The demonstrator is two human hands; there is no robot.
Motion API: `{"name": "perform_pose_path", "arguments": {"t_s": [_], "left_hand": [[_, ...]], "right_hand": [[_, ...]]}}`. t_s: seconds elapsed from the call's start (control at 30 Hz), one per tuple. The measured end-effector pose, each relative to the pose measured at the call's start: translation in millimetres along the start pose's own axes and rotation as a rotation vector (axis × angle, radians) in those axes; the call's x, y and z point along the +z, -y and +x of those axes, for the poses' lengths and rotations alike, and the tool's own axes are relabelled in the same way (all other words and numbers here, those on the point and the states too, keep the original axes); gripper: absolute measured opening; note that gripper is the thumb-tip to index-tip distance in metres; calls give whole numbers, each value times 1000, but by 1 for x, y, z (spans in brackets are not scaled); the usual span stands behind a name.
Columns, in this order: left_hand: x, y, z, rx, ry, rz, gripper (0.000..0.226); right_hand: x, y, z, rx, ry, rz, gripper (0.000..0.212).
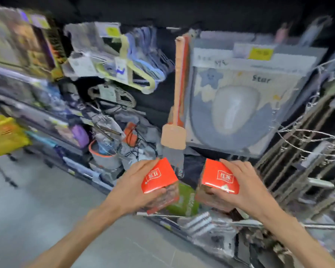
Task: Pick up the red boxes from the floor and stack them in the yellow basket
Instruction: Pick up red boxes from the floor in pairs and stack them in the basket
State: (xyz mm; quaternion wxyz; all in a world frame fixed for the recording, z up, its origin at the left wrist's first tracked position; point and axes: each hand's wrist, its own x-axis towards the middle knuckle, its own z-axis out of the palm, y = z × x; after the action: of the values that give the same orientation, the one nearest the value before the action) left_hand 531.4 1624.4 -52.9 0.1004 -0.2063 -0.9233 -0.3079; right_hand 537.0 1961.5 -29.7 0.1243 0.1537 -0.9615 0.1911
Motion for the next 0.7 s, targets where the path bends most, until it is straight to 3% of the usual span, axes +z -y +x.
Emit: {"name": "perform_pose_path", "arguments": {"t_s": [0.33, 0.43, 0.7], "left_hand": [[-223, 160, -156, -354, -347, 204, 92], [-284, 206, -205, -452, -409, 258, 81], [-418, 337, -298, -700, -542, 350, 80]], "right_hand": [[114, 316, 162, -423, 106, 182, 88], [150, 414, 197, -517, 143, 238, 89], [253, 637, 286, -713, 292, 404, 86]]}}
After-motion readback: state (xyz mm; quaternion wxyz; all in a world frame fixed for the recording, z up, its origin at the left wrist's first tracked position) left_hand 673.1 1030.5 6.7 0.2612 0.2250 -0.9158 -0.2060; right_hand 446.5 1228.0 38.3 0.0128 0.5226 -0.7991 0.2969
